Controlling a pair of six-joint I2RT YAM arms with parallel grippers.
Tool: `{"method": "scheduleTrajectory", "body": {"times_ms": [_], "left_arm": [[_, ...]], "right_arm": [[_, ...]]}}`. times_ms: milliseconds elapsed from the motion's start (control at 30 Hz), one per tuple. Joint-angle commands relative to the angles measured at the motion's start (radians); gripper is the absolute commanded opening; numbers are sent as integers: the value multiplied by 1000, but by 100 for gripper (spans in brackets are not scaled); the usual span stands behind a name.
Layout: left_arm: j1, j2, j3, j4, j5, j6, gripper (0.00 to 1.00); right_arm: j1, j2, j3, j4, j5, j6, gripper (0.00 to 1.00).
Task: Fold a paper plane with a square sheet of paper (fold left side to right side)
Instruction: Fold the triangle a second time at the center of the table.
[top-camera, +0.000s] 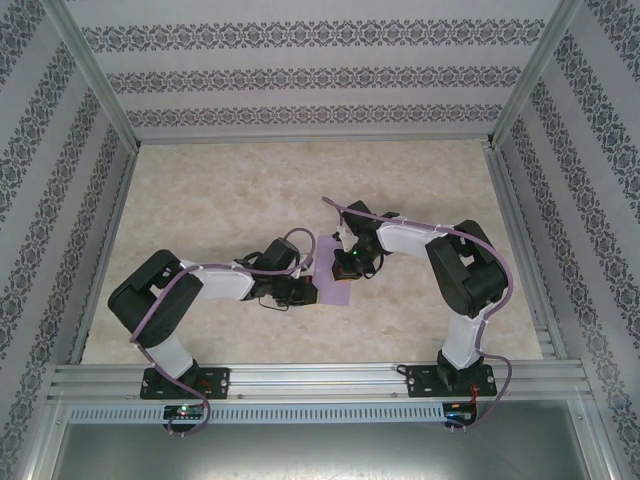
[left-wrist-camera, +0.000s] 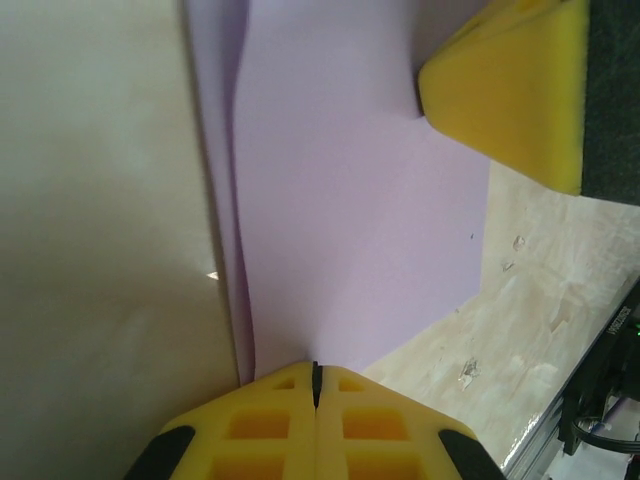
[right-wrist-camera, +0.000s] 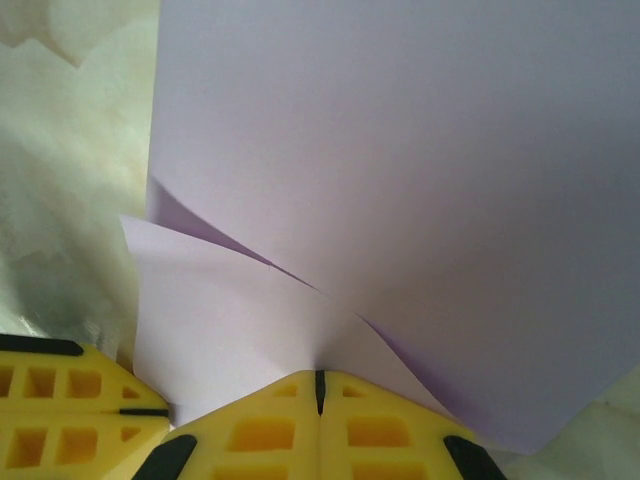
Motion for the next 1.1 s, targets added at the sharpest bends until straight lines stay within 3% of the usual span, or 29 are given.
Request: {"method": "scheduleTrajectory", "body": {"times_ms": [0,267,567,1067], "left_arm": [[37,-13,-71,-108,-61,-23,6],[83,-65,-88,-130,-51,-6,6],[65,-172,-2,-166,-27,45,7],[16,65,155,-142,8,68,7]], "right_arm": [[-1,36,-15,-73,108,-20,0],[1,33,-15,-70,105,-18,0],[2,28,-10,-62,96,-11,0],[10,21,3,-64,89,-6,0]]}}
